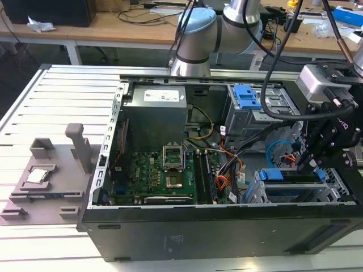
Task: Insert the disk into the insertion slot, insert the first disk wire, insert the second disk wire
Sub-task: 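Insert the first disk wire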
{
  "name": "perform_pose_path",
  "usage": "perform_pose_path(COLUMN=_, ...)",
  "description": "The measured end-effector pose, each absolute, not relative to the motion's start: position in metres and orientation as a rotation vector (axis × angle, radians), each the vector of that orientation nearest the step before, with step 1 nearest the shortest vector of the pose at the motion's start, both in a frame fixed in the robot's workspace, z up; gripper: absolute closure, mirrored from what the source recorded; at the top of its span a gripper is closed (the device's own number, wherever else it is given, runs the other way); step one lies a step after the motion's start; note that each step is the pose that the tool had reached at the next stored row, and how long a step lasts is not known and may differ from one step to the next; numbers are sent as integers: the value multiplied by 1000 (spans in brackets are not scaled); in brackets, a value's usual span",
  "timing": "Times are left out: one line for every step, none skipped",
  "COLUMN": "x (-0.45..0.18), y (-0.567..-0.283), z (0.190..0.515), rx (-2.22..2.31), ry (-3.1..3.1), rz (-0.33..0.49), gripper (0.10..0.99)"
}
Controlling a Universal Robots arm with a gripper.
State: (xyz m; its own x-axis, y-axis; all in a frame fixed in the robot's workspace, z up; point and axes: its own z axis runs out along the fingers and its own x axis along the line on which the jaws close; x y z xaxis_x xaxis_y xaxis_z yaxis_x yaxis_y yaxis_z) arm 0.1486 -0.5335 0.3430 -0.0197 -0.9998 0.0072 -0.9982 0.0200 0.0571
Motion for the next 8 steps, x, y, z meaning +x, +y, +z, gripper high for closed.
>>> perform_pose_path(x=149, y=-534, z=342, rx=2167, ry=-2211, rz=-55, gripper=922)
perform_pose_path(x=149, y=-534, z=341, rx=2167, ry=-2210, rz=-55, gripper=922)
perform_pose_path(x=149, y=-534, z=340, rx=2167, ry=-2210, rz=-55, gripper=922)
perform_pose_path(x=150, y=-535, z=340, rx=2167, ry=-2210, rz=-55, gripper=922)
perform_pose_path(x=151, y=-535, z=338, rx=2167, ry=-2210, rz=-55, gripper=922)
perform_pose_path(x=151, y=-536, z=337, rx=2167, ry=-2210, rz=-55, gripper=922)
perform_pose_path(x=152, y=-536, z=336, rx=2167, ry=-2210, rz=-55, gripper=922)
perform_pose_path(x=152, y=-536, z=336, rx=2167, ry=-2210, rz=-55, gripper=922)
